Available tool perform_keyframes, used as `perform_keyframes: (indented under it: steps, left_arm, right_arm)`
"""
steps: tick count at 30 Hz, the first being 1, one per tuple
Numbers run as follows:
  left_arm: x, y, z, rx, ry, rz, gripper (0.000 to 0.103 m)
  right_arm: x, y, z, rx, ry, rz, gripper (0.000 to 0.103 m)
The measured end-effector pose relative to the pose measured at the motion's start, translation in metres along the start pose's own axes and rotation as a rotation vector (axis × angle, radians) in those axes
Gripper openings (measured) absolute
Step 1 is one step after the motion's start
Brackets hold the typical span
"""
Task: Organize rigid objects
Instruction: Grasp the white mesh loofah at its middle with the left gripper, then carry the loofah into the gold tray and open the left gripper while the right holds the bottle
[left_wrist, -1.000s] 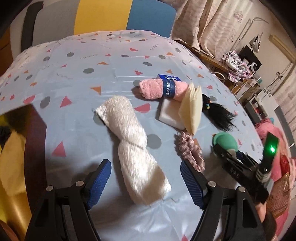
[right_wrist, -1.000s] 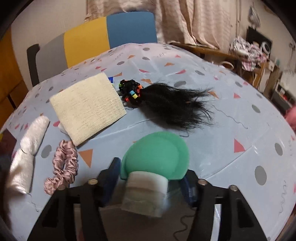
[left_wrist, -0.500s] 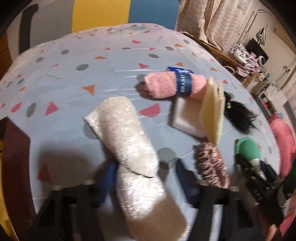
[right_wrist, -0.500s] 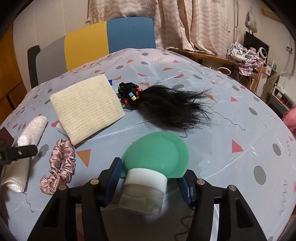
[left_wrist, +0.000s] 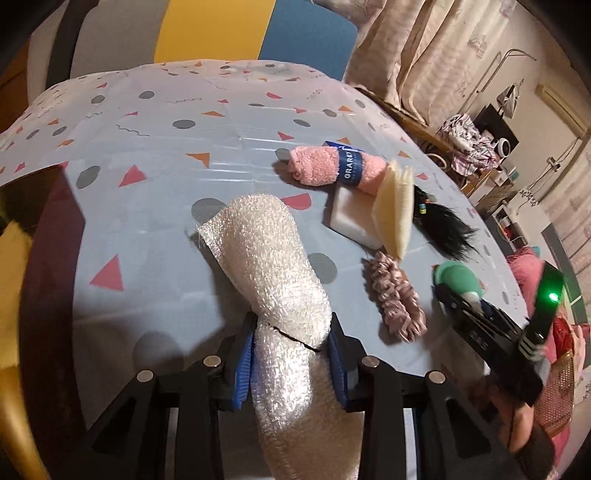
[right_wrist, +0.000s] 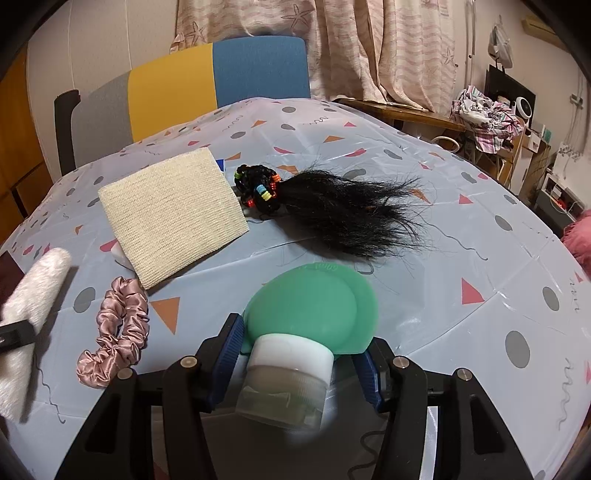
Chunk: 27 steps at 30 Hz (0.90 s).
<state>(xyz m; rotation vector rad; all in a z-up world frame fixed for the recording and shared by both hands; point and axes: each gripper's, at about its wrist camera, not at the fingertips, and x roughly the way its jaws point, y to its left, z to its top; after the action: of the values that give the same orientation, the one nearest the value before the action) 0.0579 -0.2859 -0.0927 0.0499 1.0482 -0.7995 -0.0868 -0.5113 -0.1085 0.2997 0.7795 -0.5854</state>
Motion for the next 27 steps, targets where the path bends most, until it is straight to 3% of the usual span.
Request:
perform_keyframes:
  steps: [16,27]
  left_arm:
    - [-0.079,0.014,-0.014,0.016,-0.130,-0.009,0.035]
    - [-0.142,0.103,-0.033,-0.156,-0.219,0.091,0.035]
  right_arm:
    - [-0.001,0.004,0.000,-0.013,0.003,-0.018,0.058]
    - [0.000,0.004,-0.001,-0.022,0.005,-0.028,0.058]
